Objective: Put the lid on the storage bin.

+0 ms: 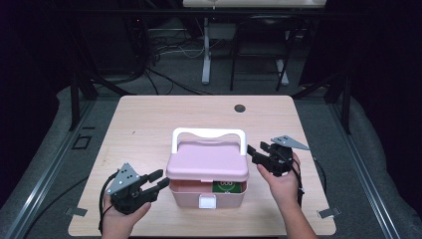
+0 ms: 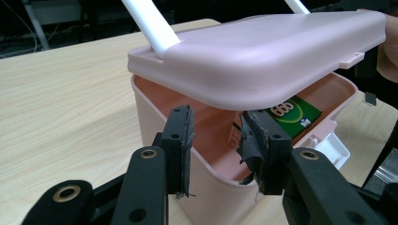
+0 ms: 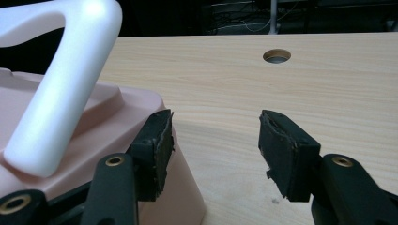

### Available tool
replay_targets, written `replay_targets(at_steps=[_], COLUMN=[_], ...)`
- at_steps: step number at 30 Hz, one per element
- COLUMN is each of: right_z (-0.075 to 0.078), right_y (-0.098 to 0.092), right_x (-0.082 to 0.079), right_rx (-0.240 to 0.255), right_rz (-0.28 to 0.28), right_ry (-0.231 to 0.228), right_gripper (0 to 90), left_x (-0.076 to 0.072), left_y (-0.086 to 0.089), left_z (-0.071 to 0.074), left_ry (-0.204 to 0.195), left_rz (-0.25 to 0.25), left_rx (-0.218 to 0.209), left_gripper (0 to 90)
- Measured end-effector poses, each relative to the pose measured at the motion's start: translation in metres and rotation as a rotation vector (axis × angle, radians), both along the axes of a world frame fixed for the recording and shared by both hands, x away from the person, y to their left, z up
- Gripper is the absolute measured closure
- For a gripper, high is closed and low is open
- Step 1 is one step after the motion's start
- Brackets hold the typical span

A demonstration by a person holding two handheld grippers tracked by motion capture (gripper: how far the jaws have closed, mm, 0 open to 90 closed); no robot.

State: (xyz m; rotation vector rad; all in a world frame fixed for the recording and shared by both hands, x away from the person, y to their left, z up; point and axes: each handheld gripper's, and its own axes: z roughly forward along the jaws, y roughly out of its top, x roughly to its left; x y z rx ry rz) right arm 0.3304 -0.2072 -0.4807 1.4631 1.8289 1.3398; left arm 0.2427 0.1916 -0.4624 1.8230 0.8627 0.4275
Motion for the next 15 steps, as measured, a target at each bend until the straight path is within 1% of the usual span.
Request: replay_targets(at_steps=[1, 2, 3, 5, 8, 15], right_z=[0.0, 0.0, 0.0, 0.0, 0.0, 0.0], right_y=[0.0, 0.0, 0.0, 0.0, 0.0, 0.0], right_x=[0.0, 0.0, 0.0, 0.0, 0.0, 0.0], right_rx=[0.0, 0.0, 0.0, 0.0, 0.0, 0.0], right_rz=[0.0, 0.0, 0.0, 0.0, 0.001, 0.001], right_ry=[0.0, 0.002, 0.002, -0.002, -0.001, -0.001], right_gripper=[44.7, 44.7, 44.7, 44.7, 44.7, 44.7], left_x=[0.0, -0.001, -0.001, -0.002, -0.002, -0.004], left_y=[0.0, 0.001, 0.001, 0.001, 0.002, 0.002], left_z=[-0.001, -0.002, -0.002, -0.004, -0.007, -0.011], left_ry=[-0.003, 0.006, 0.006, 0.005, 0.01, 0.023], left_rz=[0.002, 0.001, 0.001, 0.004, 0.003, 0.001], left_rx=[-0.002, 0.004, 0.004, -0.003, -0.003, 0.006], left_gripper=[63.2, 63.2, 63.5, 63.5, 63.6, 63.9])
